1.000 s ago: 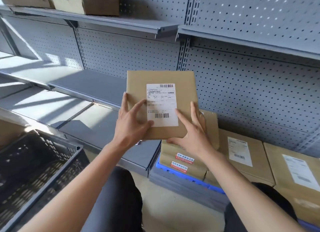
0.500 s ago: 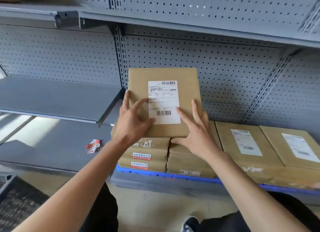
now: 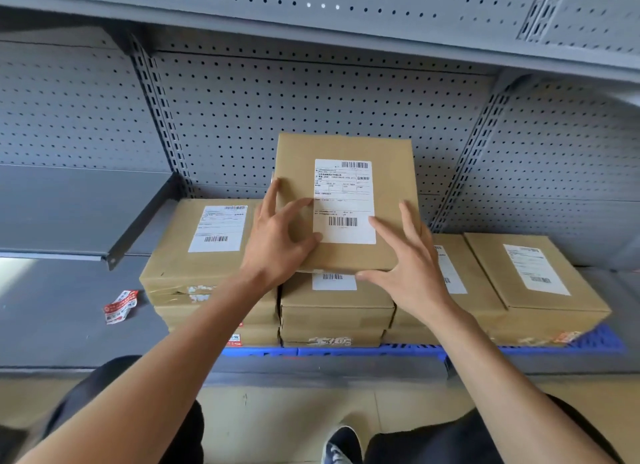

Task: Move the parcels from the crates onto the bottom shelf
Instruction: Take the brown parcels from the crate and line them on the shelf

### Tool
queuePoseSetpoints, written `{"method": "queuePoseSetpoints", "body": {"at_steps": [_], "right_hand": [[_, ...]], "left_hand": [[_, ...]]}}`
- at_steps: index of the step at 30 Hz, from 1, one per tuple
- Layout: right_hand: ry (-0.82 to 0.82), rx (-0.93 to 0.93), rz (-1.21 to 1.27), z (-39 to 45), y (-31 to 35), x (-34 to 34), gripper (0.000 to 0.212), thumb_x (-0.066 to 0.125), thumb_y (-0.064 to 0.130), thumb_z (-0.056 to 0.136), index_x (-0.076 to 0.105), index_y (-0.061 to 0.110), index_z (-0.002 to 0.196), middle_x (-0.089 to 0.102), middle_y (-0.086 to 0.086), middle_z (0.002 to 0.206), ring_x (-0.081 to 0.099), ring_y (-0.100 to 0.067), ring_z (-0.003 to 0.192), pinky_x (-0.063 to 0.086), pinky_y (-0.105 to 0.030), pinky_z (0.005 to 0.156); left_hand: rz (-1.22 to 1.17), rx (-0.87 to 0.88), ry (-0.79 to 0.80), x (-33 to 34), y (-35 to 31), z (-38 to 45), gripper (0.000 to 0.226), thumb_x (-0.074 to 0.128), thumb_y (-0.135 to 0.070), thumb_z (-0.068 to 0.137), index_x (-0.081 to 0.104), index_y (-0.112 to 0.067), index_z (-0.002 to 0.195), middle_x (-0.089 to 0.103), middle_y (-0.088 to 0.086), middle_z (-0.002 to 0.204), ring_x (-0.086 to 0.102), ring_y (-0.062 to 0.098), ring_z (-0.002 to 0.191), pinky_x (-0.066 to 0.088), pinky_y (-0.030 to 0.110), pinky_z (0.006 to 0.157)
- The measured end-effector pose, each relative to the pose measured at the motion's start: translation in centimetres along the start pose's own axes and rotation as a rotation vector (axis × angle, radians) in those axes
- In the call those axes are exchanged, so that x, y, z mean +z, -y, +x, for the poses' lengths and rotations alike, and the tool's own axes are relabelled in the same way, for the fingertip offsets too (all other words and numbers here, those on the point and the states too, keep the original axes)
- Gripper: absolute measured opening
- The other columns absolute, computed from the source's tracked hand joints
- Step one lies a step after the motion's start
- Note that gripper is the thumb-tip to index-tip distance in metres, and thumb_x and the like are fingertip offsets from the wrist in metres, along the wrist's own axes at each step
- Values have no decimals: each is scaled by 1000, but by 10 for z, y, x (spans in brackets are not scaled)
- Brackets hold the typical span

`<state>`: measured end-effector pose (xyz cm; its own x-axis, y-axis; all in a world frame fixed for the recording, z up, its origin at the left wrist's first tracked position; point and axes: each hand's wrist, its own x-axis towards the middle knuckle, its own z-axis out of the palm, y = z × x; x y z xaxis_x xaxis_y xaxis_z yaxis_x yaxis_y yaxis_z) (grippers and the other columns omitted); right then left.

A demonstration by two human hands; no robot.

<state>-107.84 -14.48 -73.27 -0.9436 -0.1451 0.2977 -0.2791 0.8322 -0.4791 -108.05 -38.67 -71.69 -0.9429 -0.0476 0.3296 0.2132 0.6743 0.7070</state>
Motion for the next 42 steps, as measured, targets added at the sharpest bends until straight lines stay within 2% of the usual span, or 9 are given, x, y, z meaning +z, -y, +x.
{"method": "queuePoseSetpoints", "body": {"at_steps": [3, 7, 15, 22, 26, 28, 31, 38, 42], "right_hand": [[23, 22, 14, -2, -17, -3, 93, 88, 48, 68, 39, 49, 148, -7, 17, 166, 2, -25, 153, 20, -58, 120], [79, 63, 32, -3, -37, 4, 93, 88, 46, 68, 39, 49, 148, -7, 18, 166, 1, -23, 152, 20, -58, 120], [166, 107, 87, 2, -63, 32, 93, 89, 46, 67, 40, 51, 146, -6, 20, 165, 0, -20, 152, 22, -55, 120], [260, 181, 116, 6, -77, 50, 93, 87, 49, 68, 37, 54, 146, -5, 20, 165, -5, -22, 154, 17, -58, 121], [332, 203, 104, 9, -80, 53, 91, 86, 51, 69, 39, 53, 146, -2, 18, 166, 0, -25, 154, 15, -54, 122], [360, 208, 113, 12, -77, 51, 90, 86, 50, 69, 39, 54, 145, -2, 20, 165, 6, -27, 153, 17, -52, 121], [398, 198, 127, 15, -71, 51, 90, 86, 47, 71, 38, 53, 146, -2, 20, 165, 8, -24, 153, 18, -51, 120], [420, 167, 118, 19, -73, 61, 91, 84, 54, 70, 33, 57, 146, -4, 21, 165, 2, -25, 154, 17, -57, 122], [403, 141, 86, 21, -71, 64, 90, 82, 56, 72, 34, 53, 148, -2, 17, 166, -6, -21, 154, 13, -55, 123]], "left_hand": [[19, 7, 33, 19, 2, 2, 57, 77, -38, 85, 57, -40, 138, 8, -10, 168, 21, 20, 150, 33, 39, 118], [68, 5, 78, 43, 13, 3, 53, 73, -42, 87, 56, -41, 138, 9, -8, 168, 31, 29, 147, 39, 50, 115], [209, -13, 134, 67, 36, 1, 50, 66, -45, 92, 55, -38, 140, 18, -12, 164, 34, 29, 146, 45, 53, 107], [423, 26, 122, 68, 54, 1, 46, 53, -51, 97, 54, -34, 139, 36, -3, 159, 24, 24, 151, 28, 57, 115], [534, -113, 167, 66, 69, -2, 55, 40, -63, 99, 42, -37, 148, 26, -1, 165, 11, 27, 155, 12, 60, 120], [580, -139, 193, 66, 77, -5, 66, 27, -72, 95, 38, -38, 150, 26, -1, 164, 10, 28, 154, 11, 61, 119], [639, -99, 184, 66, 88, -10, 77, 13, -74, 88, 45, -34, 146, 36, -1, 157, 17, 24, 150, 19, 58, 115], [619, -65, 141, 63, 91, -15, 75, 17, -66, 93, 51, -23, 144, 43, -1, 154, 24, 21, 149, 20, 55, 115], [599, -50, 115, 61, 91, -17, 72, 20, -63, 94, 54, -20, 142, 48, -2, 151, 28, 20, 147, 22, 53, 114]]}}
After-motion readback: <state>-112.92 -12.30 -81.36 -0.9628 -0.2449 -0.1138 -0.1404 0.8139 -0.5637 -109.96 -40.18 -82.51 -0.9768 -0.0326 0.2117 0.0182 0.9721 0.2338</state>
